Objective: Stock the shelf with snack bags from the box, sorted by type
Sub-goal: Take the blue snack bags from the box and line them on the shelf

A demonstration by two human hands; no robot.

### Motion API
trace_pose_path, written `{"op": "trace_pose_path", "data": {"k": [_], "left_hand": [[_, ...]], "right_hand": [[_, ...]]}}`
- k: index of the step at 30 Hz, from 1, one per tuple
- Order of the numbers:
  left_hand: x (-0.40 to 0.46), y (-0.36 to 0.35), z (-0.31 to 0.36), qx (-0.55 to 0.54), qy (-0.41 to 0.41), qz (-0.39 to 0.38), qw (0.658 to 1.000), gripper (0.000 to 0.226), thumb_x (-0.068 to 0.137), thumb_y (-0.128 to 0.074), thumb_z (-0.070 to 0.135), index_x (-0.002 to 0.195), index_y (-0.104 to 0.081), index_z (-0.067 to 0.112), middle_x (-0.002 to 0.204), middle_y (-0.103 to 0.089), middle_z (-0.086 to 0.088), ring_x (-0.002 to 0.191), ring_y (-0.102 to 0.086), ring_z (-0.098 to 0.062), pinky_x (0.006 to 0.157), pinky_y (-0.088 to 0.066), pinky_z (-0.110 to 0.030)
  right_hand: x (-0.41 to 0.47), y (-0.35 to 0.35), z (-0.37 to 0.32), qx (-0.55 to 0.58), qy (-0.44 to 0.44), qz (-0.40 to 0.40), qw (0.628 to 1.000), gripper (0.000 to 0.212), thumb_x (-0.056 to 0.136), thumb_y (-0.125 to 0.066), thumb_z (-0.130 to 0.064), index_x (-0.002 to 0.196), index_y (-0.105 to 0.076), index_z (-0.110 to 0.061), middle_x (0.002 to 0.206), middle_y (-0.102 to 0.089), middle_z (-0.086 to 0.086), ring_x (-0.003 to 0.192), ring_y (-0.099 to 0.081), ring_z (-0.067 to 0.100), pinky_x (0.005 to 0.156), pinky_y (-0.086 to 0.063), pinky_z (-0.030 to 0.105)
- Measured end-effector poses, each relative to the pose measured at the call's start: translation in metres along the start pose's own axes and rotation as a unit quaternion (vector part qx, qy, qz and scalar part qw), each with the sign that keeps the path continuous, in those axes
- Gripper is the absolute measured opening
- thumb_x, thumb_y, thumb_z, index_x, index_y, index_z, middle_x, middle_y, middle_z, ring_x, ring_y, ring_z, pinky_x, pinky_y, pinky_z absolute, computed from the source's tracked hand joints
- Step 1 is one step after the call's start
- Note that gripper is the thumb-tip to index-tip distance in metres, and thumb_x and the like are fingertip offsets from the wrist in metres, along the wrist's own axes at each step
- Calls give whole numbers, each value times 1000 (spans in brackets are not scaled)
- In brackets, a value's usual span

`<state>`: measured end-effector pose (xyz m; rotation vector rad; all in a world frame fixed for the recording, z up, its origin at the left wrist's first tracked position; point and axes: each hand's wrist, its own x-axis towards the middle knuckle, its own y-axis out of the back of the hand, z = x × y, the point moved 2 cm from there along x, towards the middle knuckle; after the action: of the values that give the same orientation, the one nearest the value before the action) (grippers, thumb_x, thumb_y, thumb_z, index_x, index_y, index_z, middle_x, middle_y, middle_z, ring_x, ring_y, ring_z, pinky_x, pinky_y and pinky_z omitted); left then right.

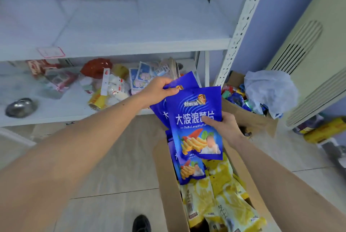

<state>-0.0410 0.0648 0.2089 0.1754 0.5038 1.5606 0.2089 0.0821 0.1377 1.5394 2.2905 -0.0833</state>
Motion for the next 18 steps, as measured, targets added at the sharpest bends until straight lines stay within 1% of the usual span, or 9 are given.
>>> {"op": "trace_pose_path", "data": {"k": [2, 3, 4, 6, 8, 10, 13, 15, 18], "left_hand": [[-15, 25, 21, 10, 1, -1, 1000, 16, 93, -63, 21, 105, -61, 11, 92, -72, 0, 74, -72, -7, 58, -57, -21], [-23, 37, 30, 12, 1, -3, 1000, 20, 93, -63, 22, 109, -61, 10, 95, -72, 0, 76, -72, -8, 59, -58, -21], [-31, 49, 38, 15, 2, -1, 1000, 22, 92, -64, 22, 111, -61, 10, 96, -72, -1, 76, -72, -9, 61, -59, -23], [-46, 74, 52, 15, 2, 8, 1000, 25, 92, -65, 22, 113, -63, 10, 98, -73, -4, 77, -73, -12, 65, -60, -27], [-60, 98, 61, 17, -4, 20, 1000, 24, 92, -66, 21, 112, -64, 8, 99, -73, -7, 79, -73, -15, 66, -61, -29], [-73, 122, 67, 18, -15, 46, 999, 21, 92, -66, 21, 109, -65, 9, 100, -73, -8, 80, -73, -17, 67, -60, -29], [-90, 161, 63, -3, -23, 102, 995, 20, 89, -68, 28, 103, -65, 14, 94, -74, -4, 79, -73, -16, 65, -60, -29], [-99, 190, 53, -25, -35, 147, 988, 22, 87, -71, 28, 103, -65, 14, 94, -74, -3, 80, -73, -15, 65, -60, -30], [-114, 235, 30, -84, -64, 215, 971, 29, 85, -74, 24, 109, -61, 14, 101, -72, -4, 83, -72, -13, 67, -58, -29]], "right_hand": [[-2, -12, -29, 20, 24, -13, 999, 45, 73, -84, -15, 111, -62, -14, 114, -68, 5, 89, -73, 19, 64, -60, 28], [-4, -19, -43, 30, 33, -29, 999, 52, 72, -84, -13, 116, -57, -13, 113, -67, 4, 89, -73, 20, 62, -59, 27], [-8, -27, -58, 36, 37, -53, 997, 52, 72, -83, -14, 115, -55, -14, 107, -70, 4, 86, -74, 19, 60, -59, 27], [-15, -44, -83, 41, 34, -98, 994, 50, 69, -86, -25, 109, -59, -13, 95, -76, 3, 81, -75, 21, 61, -59, 30], [-19, -63, -105, 39, 41, -107, 993, 59, 60, -88, -36, 107, -62, -13, 93, -77, 3, 84, -75, 26, 70, -60, 38], [-17, -83, -126, 48, 63, -101, 992, 52, 64, -85, -32, 107, -62, -13, 94, -77, 5, 85, -74, 28, 76, -60, 44], [-12, -115, -157, 67, 76, -101, 990, 33, 76, -79, -20, 104, -62, -14, 90, -77, 3, 78, -75, 24, 68, -61, 38], [-10, -138, -177, 70, 82, -101, 989, 30, 76, -79, -21, 100, -62, -15, 85, -77, -1, 74, -75, 20, 63, -60, 34], [-3, -173, -202, 94, 93, -86, 987, 32, 75, -80, -22, 101, -62, -14, 88, -77, 2, 75, -75, 22, 66, -60, 37]]}}
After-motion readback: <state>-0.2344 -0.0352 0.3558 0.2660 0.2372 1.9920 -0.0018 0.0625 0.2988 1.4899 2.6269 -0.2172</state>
